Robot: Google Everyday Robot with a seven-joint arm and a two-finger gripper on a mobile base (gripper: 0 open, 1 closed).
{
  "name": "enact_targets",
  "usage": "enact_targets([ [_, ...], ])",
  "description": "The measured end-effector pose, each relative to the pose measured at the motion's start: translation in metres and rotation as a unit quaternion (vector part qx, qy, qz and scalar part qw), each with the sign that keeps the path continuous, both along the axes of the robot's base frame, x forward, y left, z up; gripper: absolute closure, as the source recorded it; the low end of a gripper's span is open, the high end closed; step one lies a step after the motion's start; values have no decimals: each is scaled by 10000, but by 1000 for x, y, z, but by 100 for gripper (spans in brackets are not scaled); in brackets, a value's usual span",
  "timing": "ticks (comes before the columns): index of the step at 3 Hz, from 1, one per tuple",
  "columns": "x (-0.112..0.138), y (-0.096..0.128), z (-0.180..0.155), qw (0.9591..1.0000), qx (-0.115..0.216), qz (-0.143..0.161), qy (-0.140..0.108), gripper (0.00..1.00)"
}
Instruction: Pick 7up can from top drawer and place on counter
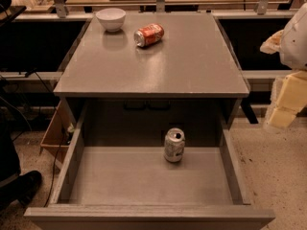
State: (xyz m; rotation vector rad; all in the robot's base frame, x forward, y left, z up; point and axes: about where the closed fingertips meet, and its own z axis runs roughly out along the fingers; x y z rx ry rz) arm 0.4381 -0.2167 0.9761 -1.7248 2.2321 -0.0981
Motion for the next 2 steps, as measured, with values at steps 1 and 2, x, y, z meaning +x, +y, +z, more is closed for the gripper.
enact_targets([
  [1,0,0,0,10000,0,0,0,0],
  [2,5,-2,-27,9995,307,-100,28,0],
])
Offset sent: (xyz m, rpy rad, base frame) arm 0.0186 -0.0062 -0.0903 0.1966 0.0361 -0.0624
